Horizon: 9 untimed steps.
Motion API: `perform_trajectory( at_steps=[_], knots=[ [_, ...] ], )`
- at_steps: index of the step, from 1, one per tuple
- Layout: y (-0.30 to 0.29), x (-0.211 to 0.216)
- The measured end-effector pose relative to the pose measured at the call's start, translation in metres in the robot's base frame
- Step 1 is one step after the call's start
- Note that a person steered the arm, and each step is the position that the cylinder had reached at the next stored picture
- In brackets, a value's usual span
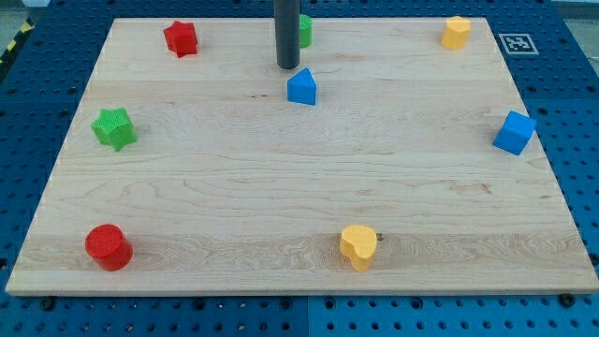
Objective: Slightly move the green circle to the top center
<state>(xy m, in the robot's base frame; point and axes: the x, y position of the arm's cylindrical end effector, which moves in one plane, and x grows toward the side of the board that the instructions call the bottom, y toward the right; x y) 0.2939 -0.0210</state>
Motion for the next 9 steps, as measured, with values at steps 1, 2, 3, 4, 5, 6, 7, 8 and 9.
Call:
perform_trajectory(
  at_steps=[1,2,3,4,5,6,7,8,9],
  knots=[
    [0.000,-0.002],
    [0.000,-0.005],
    [0.000,-0.008],
    [0.000,-0.011],
    [0.000,-0.015],
    [0.000,-0.018],
    [0.000,-0.021],
    [0.000,-0.026],
    [0.000,-0.031]
  ],
)
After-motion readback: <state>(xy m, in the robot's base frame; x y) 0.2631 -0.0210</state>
